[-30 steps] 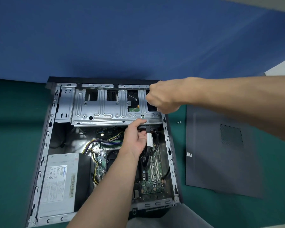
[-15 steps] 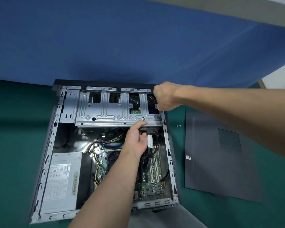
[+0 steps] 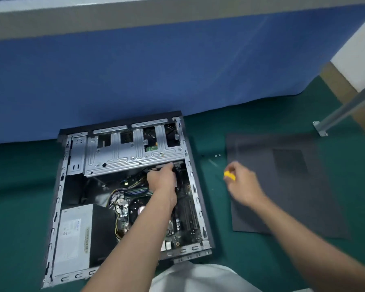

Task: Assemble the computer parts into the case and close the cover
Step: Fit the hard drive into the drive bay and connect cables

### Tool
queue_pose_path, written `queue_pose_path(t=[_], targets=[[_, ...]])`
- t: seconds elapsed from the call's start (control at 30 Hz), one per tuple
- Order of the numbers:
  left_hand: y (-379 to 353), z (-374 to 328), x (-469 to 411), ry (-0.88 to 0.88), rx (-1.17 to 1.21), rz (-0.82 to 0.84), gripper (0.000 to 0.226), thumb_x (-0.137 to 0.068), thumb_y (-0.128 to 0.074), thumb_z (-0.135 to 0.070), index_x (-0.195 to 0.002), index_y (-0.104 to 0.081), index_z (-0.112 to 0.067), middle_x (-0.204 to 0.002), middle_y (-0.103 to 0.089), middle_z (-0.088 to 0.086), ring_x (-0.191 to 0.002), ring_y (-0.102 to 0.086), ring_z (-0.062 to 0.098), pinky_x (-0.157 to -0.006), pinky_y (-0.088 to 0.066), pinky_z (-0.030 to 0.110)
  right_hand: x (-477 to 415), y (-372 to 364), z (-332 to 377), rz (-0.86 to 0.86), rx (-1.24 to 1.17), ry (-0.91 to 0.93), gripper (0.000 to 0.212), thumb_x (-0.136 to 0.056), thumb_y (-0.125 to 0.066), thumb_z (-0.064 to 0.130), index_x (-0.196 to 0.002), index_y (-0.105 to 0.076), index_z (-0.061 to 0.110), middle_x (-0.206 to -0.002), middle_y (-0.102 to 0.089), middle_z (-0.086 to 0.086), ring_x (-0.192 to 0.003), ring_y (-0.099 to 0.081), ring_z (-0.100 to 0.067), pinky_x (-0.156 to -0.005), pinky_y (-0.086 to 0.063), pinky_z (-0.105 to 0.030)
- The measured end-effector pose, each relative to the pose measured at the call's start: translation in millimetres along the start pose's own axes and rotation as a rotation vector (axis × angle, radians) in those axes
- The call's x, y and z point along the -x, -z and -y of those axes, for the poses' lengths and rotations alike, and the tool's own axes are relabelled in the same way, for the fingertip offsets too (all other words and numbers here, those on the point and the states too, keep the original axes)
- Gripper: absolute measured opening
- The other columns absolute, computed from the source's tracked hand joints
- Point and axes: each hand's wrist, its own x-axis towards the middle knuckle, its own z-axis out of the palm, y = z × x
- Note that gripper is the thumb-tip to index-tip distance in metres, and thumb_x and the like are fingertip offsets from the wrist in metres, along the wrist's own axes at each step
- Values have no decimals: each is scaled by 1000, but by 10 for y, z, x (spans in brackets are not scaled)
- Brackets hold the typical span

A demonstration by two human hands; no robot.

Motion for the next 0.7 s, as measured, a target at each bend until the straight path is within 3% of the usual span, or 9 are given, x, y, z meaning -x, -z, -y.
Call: queue_pose_path(t=[0.07, 0.13, 0.2, 0.27, 0.33, 0.43, 0.53, 0.6, 0.7], targets=[[-93, 120, 181, -179, -328, -19, 50, -92, -63, -26, -130, -42, -2, -104, -59, 7, -84, -55, 24, -75, -46, 23, 154, -313, -268, 35, -40, -45, 17, -88, -54, 6, -105, -59, 5, -105, -66, -16, -99, -58, -36, -83, -45, -37], [-120, 286, 304, -377, -666, 4, 69, -95, -56, -36, -147, -25, -3, -130, -54, 11, -111, -56, 27, -89, -48, 25, 282, -573, -449, 55, -42, -63, 18, -90, -51, 4, -107, -56, 2, -107, -63, -18, -101, -56, -36, -85, -43, -39], [-76, 486, 351, -523, -895, 47, 76, -100, -41, -44, -154, -6, -3, -158, -22, 14, -144, -25, 28, -116, -25, 36, 364, -780, -563, 66, -7, -73, 21, -90, -48, 3, -111, -53, 3, -111, -59, -17, -104, -53, -33, -89, -42, -39], [4, 660, 383, -576, -1027, 100, 73, -102, -26, -49, -154, 3, -7, -162, 8, 10, -149, 4, 22, -120, -1, 33, 405, -922, -605, 91, 52, -67, 29, -88, -47, 0, -116, -50, 5, -117, -54, -16, -109, -49, -33, -92, -39, -36], [53, 803, 424, -610, -1134, 143, 72, -100, -16, -54, -153, 6, -10, -159, 25, 9, -145, 22, 18, -115, 12, 29, 402, -1008, -622, 120, 91, -33, 37, -84, -49, -4, -120, -46, 6, -121, -50, -15, -112, -47, -32, -93, -37, -34], [80, 1012, 543, -759, -1290, 105, 78, -98, -10, -58, -152, 6, -5, -157, 26, 10, -143, 28, 18, -111, 18, 27, 375, -1079, -677, 146, 173, 35, 51, -79, -57, -8, -125, -42, 7, -125, -47, -14, -115, -45, -30, -95, -38, -33], [187, 1202, 680, -829, -1318, 34, 83, -97, -14, -59, -152, 10, -1, -158, 24, 11, -145, 25, 17, -111, 17, 24, 411, -1112, -704, 107, 146, 58, 36, -89, -52, 6, -125, -47, 8, -123, -50, -14, -113, -45, -30, -94, -38, -34], [237, 1207, 696, -949, -1351, -27, 82, -98, -15, -58, -152, 10, -1, -158, 23, 11, -146, 22, 18, -114, 14, 25, 441, -1060, -683, 5, -54, -3, 28, -92, -51, 10, -119, -55, 5, -117, -56, -15, -110, -49, -32, -94, -40, -37], [201, 1143, 678, -1137, -1393, -37, 75, -100, -20, -51, -152, 8, -5, -159, 19, 8, -147, 17, 18, -119, 8, 30, 533, -895, -722, -174, -446, -300, 20, -89, -52, 6, -104, -65, 7, -103, -67, -12, -99, -59, -29, -87, -45, -32]])
